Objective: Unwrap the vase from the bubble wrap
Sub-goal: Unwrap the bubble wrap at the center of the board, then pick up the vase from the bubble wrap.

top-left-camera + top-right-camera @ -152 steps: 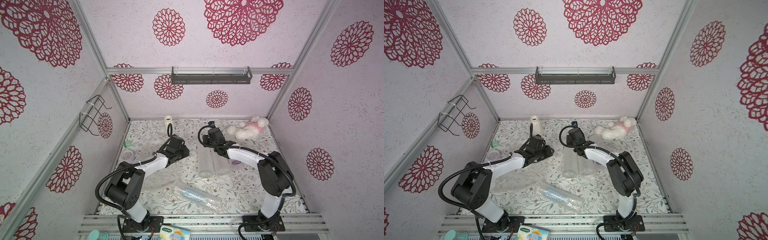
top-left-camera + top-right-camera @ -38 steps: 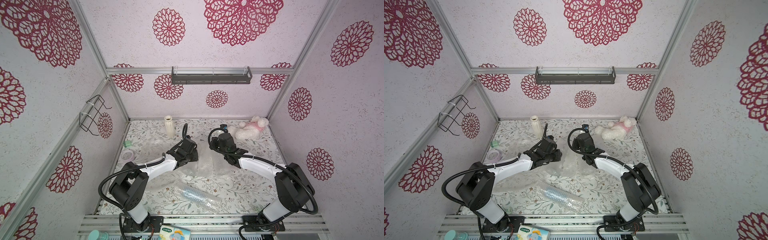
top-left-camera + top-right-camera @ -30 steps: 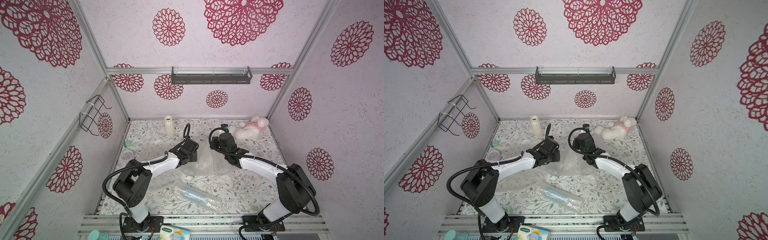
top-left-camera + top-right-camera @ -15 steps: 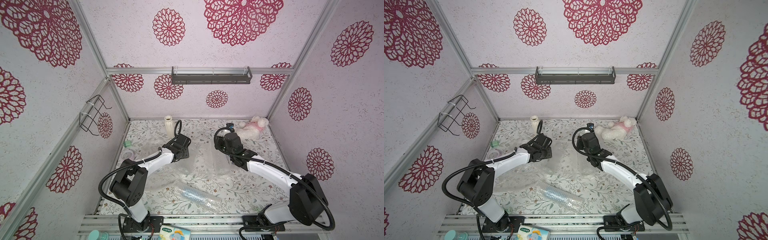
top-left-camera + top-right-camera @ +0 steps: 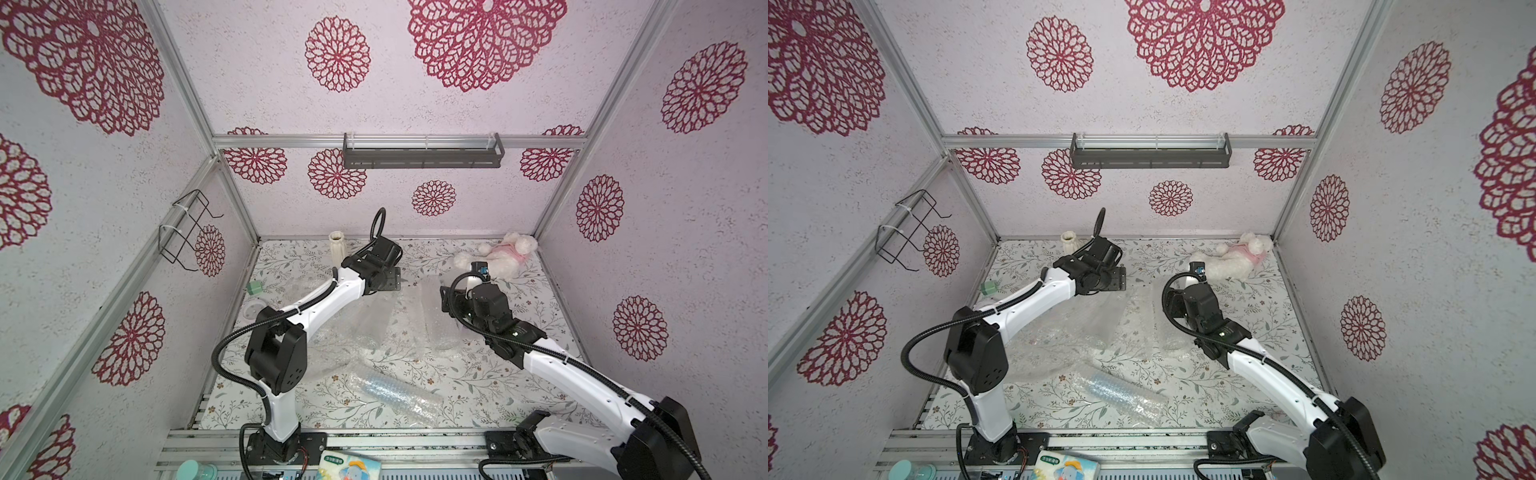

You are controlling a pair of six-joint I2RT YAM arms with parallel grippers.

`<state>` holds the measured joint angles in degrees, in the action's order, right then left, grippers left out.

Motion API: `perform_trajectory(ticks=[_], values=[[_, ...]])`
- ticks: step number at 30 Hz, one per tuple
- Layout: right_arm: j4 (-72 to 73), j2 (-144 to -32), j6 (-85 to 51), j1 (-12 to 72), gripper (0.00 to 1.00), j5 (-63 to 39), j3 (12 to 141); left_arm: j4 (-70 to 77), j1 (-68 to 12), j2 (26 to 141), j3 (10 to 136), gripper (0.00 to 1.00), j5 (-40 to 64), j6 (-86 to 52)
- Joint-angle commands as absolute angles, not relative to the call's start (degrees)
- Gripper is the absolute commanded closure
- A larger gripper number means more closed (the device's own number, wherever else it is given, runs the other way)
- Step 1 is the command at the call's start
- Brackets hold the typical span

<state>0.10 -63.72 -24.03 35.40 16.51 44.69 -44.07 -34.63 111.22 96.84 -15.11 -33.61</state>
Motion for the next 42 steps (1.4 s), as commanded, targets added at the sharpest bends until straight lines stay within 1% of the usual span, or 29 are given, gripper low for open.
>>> perform_trajectory(ticks=[1,5,9,12,17,28,34,38,42], values=[[2.74,-60.58,-20.82,35.27,0.12,15.14,41.92,-54.55,-34.89,118.49,103.47,0.13,-17.03,-30.24],[6.74,-58.50,-19.81,35.25,0.08,13.86,37.86,-60.86,-34.89,126.02,112.17,0.13,-19.03,-29.00],[8.74,-57.77,-19.12,35.24,0.08,13.84,35.86,-63.95,-34.99,131.87,117.82,0.12,-20.30,-28.21],[10.09,-57.20,-18.94,35.20,0.08,14.35,34.54,-65.35,-35.31,135.44,120.99,0.12,-19.31,-27.52],[10.88,-57.30,-18.31,35.17,0.08,15.31,33.75,-66.61,-35.66,138.94,123.88,0.13,-17.48,-26.51],[10.86,-56.02,-18.29,35.16,0.08,16.73,32.76,-70.58,-35.34,145.38,131.58,0.19,-14.30,-25.84],[9.77,-55.30,-18.35,35.16,0.09,17.26,33.22,-72.24,-34.46,148.18,136.06,0.26,-12.64,-25.30],[8.89,-54.02,-18.51,35.16,0.10,17.84,33.48,-72.12,-34.19,147.67,138.66,0.35,-11.66,-24.90],[8.22,-52.68,-18.55,35.16,0.10,17.91,33.73,-71.35,-33.76,144.86,139.61,0.36,-13.47,-24.67]])
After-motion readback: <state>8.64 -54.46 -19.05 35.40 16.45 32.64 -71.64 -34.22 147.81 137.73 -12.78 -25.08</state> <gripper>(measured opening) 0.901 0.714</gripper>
